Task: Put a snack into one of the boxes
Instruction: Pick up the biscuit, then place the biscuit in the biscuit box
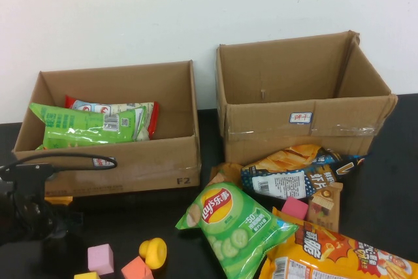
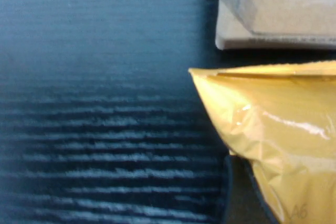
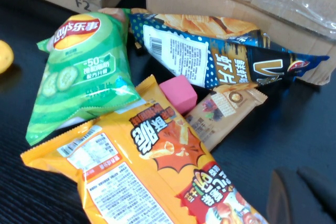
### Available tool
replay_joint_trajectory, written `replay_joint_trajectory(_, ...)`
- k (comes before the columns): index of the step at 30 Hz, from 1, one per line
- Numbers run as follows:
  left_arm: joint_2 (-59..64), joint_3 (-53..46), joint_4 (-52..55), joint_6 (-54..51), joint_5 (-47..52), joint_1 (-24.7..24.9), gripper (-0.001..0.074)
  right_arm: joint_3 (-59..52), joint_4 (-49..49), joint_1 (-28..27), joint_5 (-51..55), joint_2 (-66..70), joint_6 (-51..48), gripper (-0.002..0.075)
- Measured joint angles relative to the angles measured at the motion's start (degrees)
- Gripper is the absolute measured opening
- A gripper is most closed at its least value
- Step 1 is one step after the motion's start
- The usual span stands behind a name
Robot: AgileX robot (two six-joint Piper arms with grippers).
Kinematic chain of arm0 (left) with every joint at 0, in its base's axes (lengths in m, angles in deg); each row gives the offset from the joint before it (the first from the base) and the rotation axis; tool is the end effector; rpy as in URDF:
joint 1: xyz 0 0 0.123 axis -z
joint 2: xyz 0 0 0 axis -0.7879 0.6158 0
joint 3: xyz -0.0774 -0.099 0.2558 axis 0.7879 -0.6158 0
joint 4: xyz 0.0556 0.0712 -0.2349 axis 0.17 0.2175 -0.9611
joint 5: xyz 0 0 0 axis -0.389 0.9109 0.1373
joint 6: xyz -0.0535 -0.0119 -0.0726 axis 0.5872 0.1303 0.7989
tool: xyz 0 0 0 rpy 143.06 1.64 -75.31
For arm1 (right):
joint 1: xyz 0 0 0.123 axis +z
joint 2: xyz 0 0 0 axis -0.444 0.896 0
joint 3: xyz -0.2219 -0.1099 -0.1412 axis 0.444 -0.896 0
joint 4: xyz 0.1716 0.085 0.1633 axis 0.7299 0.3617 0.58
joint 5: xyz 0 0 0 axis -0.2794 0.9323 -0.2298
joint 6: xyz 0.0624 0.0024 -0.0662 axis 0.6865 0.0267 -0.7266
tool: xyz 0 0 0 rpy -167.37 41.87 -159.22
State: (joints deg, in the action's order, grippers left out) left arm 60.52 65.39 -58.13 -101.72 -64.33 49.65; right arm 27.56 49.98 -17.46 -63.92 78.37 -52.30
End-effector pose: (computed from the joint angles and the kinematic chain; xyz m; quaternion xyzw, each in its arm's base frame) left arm 0.3197 0.0236 0.0564 -0.0809 0.9530 0.0477 0.2880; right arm 0.1296 0.0386 0.2431 -0.2249 0.8466 0.0635 0.4782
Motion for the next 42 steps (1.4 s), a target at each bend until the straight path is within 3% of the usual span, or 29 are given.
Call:
replay_joint_trajectory(10,-7.7,-0.3,-1.5,3.0,20.2,2.3,0.0302,0.0,0.3,0.0,0.0,0.0,0.0,-0.0001)
replay_joint_trajectory(19,-26.9,3.1,-7.2,0.2,33.1,13.9,0.03,0.0,0.9,0.0,0.0,0.0,-0.2,-0.0001)
replay_joint_trajectory(26,-27.6,23.4,-9.7,-2.4,35.3,24.2,0.03,0.0,1.4,0.0,-1.3,0.0,-0.2,-0.0001)
replay_joint_trajectory(37,-1.5,62.8,-9.7,-7.4,35.5,30.6,0.0305,0.0,1.4,0.0,-0.8,0.0,-0.2,-0.0001)
replay_joint_trajectory(38,1.4,65.2,-9.7,-7.7,35.4,30.7,0.0333,0.0,1.4,0.0,-0.7,0.0,-0.2,-0.0001)
replay_joint_trajectory(42,10.9,74.9,-9.2,-6.5,36.3,30.8,0.0568,0.0,1.4,0.0,-0.5,0.0,-0.2,-0.0001)
